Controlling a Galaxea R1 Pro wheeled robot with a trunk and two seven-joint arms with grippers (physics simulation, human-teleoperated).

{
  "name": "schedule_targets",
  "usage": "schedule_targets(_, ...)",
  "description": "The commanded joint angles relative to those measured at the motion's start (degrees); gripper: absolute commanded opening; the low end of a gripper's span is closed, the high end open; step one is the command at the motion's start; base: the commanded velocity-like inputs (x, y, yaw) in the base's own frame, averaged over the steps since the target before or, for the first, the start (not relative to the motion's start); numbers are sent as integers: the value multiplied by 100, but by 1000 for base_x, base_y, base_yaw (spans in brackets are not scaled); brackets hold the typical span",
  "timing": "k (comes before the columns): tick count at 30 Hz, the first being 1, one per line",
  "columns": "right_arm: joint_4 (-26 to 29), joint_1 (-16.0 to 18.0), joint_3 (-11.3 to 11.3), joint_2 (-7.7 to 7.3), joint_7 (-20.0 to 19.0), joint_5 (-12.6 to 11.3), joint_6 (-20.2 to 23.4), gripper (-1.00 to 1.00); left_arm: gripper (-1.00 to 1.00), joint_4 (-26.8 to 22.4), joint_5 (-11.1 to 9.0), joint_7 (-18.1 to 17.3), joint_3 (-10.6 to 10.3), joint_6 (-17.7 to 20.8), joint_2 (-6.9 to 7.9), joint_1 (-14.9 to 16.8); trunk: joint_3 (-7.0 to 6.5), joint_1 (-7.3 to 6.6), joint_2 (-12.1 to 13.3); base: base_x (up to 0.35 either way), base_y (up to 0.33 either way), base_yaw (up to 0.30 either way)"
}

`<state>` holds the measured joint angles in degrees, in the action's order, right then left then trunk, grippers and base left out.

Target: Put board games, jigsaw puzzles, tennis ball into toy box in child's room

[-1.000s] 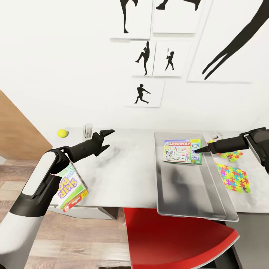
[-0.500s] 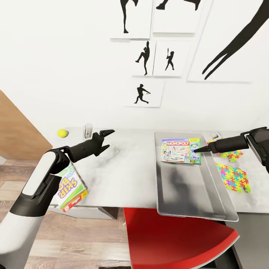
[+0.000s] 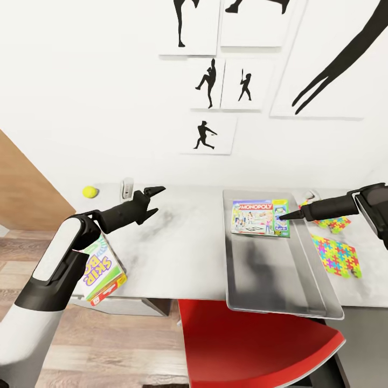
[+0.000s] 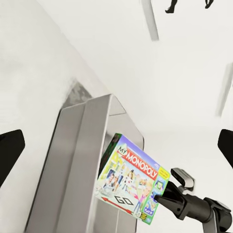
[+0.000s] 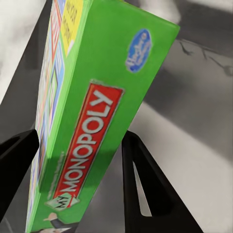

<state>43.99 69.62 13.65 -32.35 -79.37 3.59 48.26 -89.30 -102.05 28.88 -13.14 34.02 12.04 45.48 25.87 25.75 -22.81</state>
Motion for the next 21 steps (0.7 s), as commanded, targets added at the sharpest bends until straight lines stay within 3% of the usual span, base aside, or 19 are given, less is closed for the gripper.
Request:
schedule_targets(1, 4, 7, 6, -4, -44, 36, 52, -100, 100, 0, -61, 56, -4, -9, 3, 9, 13, 3, -11, 0, 0, 0)
schedule_targets(21, 5, 7, 6, 0, -52, 37, 43, -100, 100, 126, -61, 122, -71, -9, -13, 119, 165, 3, -11, 0, 0, 0)
